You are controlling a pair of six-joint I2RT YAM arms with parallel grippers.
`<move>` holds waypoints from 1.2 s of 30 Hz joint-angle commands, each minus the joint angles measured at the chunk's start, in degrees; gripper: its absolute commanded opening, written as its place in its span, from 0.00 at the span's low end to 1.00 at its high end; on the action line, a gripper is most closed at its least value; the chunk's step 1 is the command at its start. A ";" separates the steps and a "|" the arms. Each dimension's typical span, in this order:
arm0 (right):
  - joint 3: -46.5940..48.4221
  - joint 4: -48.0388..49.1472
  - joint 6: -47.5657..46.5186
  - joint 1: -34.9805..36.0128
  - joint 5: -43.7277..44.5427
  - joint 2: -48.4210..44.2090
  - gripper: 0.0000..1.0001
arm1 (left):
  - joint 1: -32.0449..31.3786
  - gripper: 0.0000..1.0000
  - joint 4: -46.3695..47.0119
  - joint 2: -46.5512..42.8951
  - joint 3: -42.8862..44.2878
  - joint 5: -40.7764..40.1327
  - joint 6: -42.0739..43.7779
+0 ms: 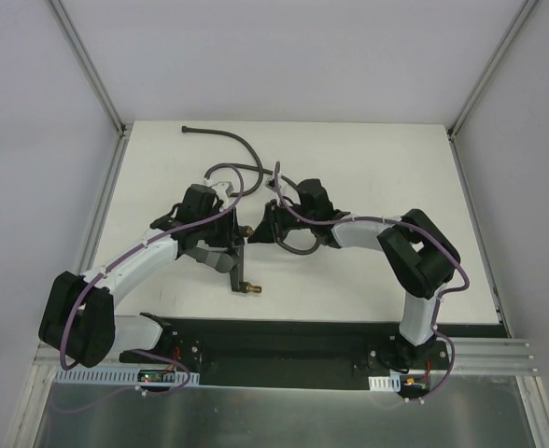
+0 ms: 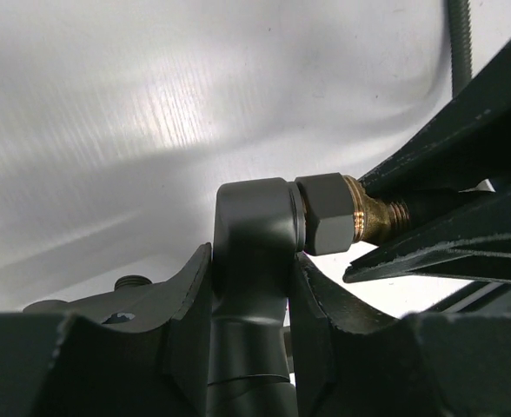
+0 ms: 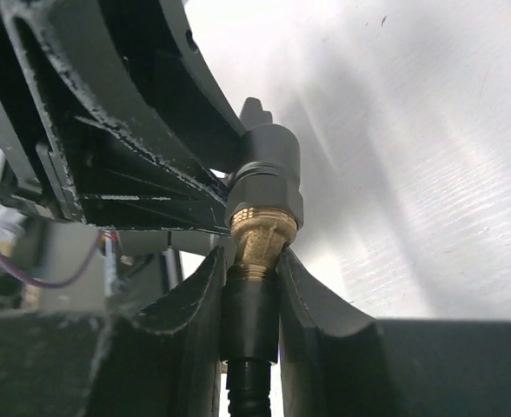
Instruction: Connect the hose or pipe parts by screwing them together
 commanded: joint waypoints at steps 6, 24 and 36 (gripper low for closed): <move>-4.07 19.53 20.91 -2.85 -6.87 -4.44 0.48 | 0.38 0.00 5.84 -1.54 2.33 1.01 -0.66; -14.67 -12.04 -60.40 10.58 31.43 -30.29 0.74 | 1.70 0.00 -7.96 5.93 11.03 9.44 1.72; -14.97 -6.41 -88.01 20.97 50.52 -20.46 0.65 | 1.97 0.00 -10.25 9.53 12.44 13.40 1.72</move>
